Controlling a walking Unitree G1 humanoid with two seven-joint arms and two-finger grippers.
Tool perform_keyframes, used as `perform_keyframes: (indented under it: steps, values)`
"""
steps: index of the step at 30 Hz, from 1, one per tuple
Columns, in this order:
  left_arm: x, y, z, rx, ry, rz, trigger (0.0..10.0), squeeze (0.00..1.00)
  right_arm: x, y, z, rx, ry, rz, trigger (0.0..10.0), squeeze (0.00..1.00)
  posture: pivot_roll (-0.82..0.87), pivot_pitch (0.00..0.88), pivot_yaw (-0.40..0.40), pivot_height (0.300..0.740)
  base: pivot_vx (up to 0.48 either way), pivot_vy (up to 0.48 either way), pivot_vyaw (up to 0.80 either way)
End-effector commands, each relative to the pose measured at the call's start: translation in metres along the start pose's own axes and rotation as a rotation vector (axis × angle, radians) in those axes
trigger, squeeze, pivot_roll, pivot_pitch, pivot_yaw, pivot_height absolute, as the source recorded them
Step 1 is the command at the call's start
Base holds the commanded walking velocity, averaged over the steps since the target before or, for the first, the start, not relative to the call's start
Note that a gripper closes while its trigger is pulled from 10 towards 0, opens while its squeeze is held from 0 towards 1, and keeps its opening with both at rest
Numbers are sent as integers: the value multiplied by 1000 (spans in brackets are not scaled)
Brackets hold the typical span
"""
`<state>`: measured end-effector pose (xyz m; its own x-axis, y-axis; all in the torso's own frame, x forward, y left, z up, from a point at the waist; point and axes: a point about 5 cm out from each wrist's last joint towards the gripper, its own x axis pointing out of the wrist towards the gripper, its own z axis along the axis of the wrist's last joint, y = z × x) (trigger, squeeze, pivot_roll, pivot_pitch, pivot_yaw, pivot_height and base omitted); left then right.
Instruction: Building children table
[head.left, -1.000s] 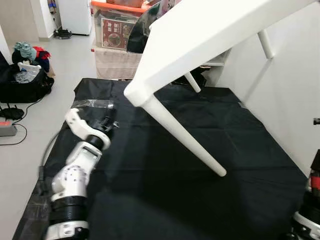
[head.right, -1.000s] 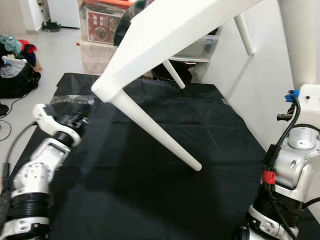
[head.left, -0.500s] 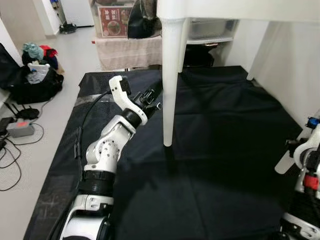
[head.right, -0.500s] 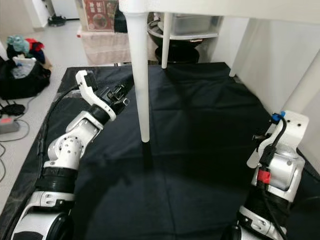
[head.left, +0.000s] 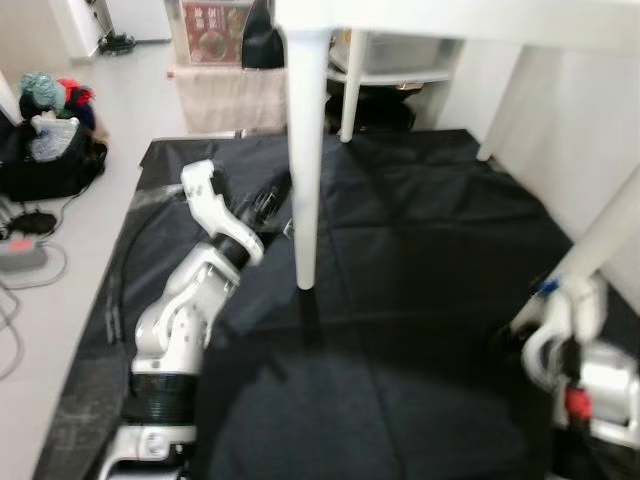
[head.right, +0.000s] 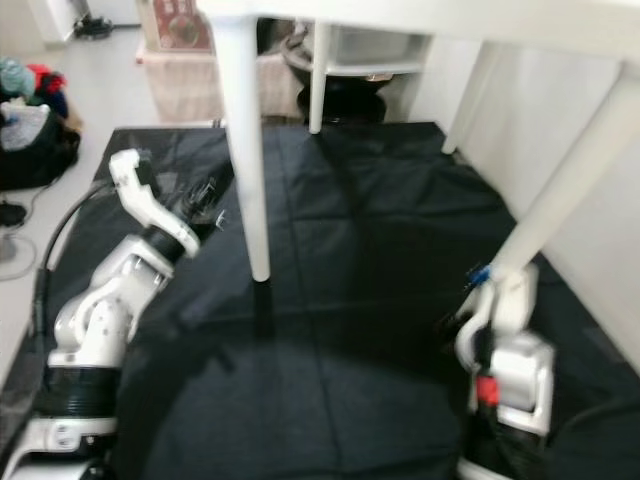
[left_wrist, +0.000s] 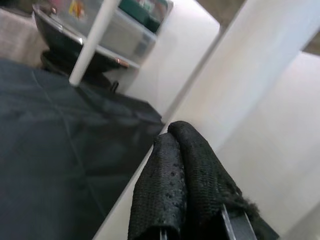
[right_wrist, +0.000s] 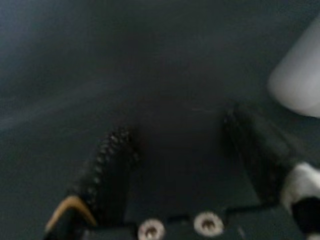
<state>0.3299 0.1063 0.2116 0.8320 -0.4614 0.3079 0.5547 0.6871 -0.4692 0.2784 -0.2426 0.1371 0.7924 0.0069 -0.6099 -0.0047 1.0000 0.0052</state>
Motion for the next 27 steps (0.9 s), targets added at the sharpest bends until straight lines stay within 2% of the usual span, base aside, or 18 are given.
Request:
perform_keyframes:
  steps: [1, 2, 4, 8, 10, 11, 13, 16, 17, 18, 20, 23, 24, 27]
  values:
    - [-9, -1, 1, 54, 21, -6, 10000, 0, -4, 3, 8, -3, -82, 68, 10000, 1000, -130, 61, -32, 740, 0, 0, 0]
    - [-14, 0, 2, 89, 27, 1, 10000, 0, -8, 2, 11, -5, -133, 87, 10000, 1000, -129, 60, -31, 740, 0, 0, 0]
    - [-15, -1, 2, 103, 32, -1, 10000, 0, -11, 0, 12, 1, -156, 94, 10000, 1000, -127, 51, -31, 740, 0, 0, 0]
    - [-25, -3, 3, 204, 64, 4, 10000, 0, -23, -8, 3, 38, -220, 127, 10000, 1000, -126, 45, -24, 740, 0, 0, 0]
    - [-26, -3, 3, 221, 66, 12, 10000, 0, -24, -10, 2, 53, -235, 135, 10000, 1000, -126, 47, -22, 740, 0, 0, 0]
    - [-30, 1, 5, 257, 65, 46, 10000, 0, -28, -12, -4, 68, -255, 161, 10000, 1000, -128, 56, -19, 740, 0, 0, 0]
    - [-39, 9, 11, 311, 51, 121, 10000, 0, -33, -17, -13, 40, -277, 164, 10000, 1000, -126, 46, -17, 740, 0, 0, 0]
    - [-39, 9, 11, 311, 51, 121, 10000, 0, -33, -17, -13, 40, -277, 164, 10000, 1000, -126, 46, -17, 740, 0, 0, 0]
    - [-45, 15, 14, 329, 38, 172, 10000, 0, -38, -15, -17, 26, -305, 211, 10000, 1000, -126, 41, -18, 740, 0, 0, 0]
    - [-45, 15, 14, 329, 38, 172, 10000, 0, -38, -15, -17, 26, -305, 211, 10000, 1000, -126, 41, -18, 740, 0, 0, 0]
    - [-57, 23, 16, 375, 48, 252, 10000, 0, -47, -4, -21, 20, -382, 337, 10000, 1000, -121, 18, -14, 740, 0, 0, 0]
    - [-61, 25, 15, 397, 58, 275, 10000, 0, -51, 1, -22, 13, -412, 378, 10000, 1000, -121, 18, -14, 740, 0, 0, 0]
    - [-64, 26, 14, 421, 71, 291, 10000, 0, -53, 6, -19, -11, -457, 385, 10000, 592, -117, 13, -12, 740, 0, 0, 0]
    - [-67, 27, 12, 445, 87, 311, 10000, 0, -54, 11, -15, -15, -492, 406, 10000, 592, -118, 12, -8, 740, 0, 0, 0]
